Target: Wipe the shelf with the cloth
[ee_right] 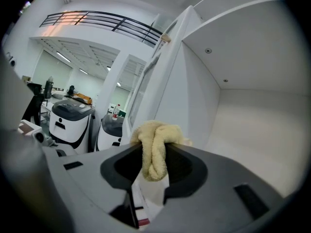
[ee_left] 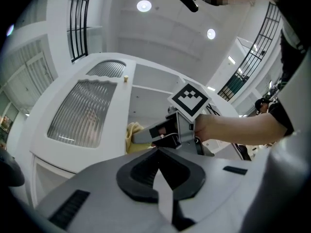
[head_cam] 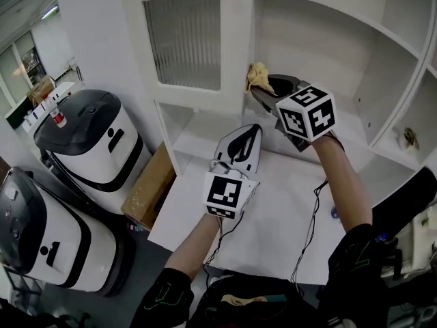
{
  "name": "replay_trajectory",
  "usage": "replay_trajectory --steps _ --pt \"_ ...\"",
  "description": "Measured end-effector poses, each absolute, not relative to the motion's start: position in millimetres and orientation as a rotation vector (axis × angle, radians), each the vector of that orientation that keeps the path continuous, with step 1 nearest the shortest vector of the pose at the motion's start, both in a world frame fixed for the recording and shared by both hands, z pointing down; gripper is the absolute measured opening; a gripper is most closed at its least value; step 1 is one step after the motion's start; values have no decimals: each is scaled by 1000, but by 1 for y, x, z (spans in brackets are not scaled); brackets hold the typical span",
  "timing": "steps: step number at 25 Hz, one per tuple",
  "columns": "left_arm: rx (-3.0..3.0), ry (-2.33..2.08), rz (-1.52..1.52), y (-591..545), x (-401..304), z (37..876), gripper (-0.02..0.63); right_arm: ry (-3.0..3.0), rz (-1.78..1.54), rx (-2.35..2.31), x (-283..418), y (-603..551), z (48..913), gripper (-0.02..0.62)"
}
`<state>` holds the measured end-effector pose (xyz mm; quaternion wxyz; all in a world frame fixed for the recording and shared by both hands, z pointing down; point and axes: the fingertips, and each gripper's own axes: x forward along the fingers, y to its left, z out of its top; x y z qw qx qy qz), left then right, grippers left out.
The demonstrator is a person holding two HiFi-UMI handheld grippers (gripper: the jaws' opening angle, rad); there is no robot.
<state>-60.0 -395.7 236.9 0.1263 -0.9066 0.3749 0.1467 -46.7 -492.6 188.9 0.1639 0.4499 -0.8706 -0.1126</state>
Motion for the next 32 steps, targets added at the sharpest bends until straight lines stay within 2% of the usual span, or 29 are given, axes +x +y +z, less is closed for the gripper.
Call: replay_trajectory --steps 8,15,18,32 --pt "-2710 1047 442 -397 -60 255 -3 -2557 -336 1170 -48 -459 191 130" --pt "-2759 1069 478 -397 -68 272 -3 -2191 -383 1361 -12 -485 221 130" --pt "-2770 1073 491 -395 -72 277 -3 -2140 -339 1368 -16 -492 230 130" --pt "-2857 1159 473 -401 -87 317 -3 -1834 -524 1224 -37 -490 258 127"
